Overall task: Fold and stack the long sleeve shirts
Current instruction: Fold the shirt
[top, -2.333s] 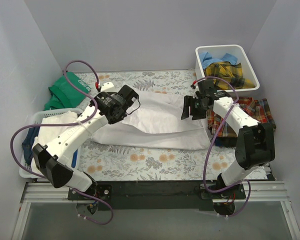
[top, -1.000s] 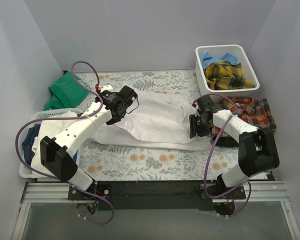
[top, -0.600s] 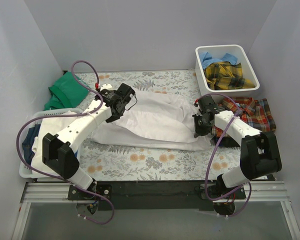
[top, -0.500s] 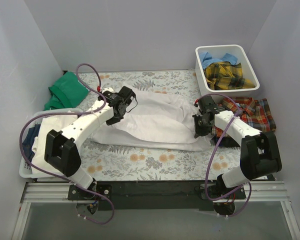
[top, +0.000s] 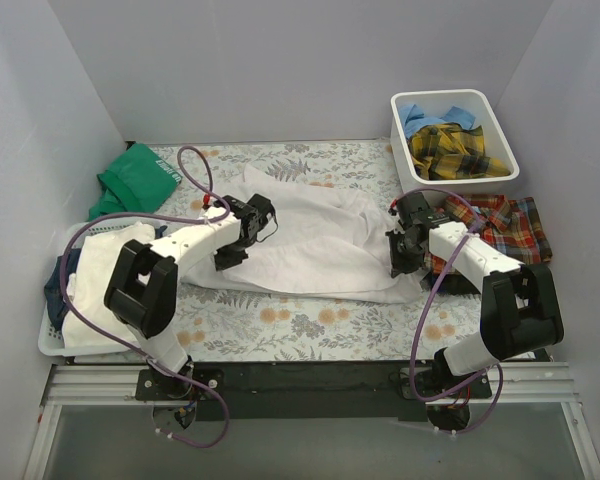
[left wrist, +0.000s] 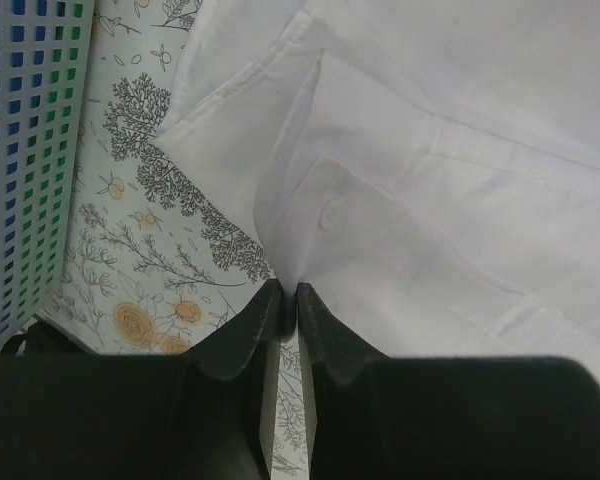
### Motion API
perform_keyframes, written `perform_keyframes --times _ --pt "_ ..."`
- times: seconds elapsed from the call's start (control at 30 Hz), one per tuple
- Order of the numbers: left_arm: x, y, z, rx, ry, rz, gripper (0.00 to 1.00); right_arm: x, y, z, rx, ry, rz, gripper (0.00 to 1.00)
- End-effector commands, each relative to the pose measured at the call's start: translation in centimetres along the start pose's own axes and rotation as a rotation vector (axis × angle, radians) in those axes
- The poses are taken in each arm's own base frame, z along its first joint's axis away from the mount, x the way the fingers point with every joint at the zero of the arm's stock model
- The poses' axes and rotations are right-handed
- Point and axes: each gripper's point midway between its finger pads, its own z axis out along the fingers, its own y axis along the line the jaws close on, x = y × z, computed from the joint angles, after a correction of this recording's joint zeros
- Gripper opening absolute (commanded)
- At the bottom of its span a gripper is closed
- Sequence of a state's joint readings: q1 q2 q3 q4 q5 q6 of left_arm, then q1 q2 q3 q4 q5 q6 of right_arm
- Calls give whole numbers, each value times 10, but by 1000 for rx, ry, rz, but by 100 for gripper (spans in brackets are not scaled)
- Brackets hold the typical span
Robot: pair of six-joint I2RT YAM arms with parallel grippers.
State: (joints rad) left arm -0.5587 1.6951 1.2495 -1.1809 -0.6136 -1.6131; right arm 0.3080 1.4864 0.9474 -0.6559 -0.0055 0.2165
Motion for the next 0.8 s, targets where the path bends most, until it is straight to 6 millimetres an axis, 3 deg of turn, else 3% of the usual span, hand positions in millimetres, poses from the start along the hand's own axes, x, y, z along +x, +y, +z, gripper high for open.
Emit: perform_keyframes --times 0.0,0.13,0.3,0.4,0.5,0.7,0.77 --pt "-17 0 10 -32 -32 -43 12 5 -10 -5 50 -6 4 8" --pt "-38 -11 8 -5 -65 -66 10 3 -9 -6 47 -14 15 4" --pt "-49 -9 2 -3 -96 -69 0 0 -7 -7 40 -25 25 3" --pt "-66 -9 -15 25 -127 -91 0 -2 -6 -7 34 -30 30 3" --pt "-71 -11 -9 42 -138 -79 0 -2 -4 -6 20 -30 36 3" --pt "-38 -7 15 -21 -38 -59 6 5 -4 -2 16 -14 36 3" --pt "-31 -2 19 -32 -28 -57 15 4 -4 -3 17 -15 34 3"
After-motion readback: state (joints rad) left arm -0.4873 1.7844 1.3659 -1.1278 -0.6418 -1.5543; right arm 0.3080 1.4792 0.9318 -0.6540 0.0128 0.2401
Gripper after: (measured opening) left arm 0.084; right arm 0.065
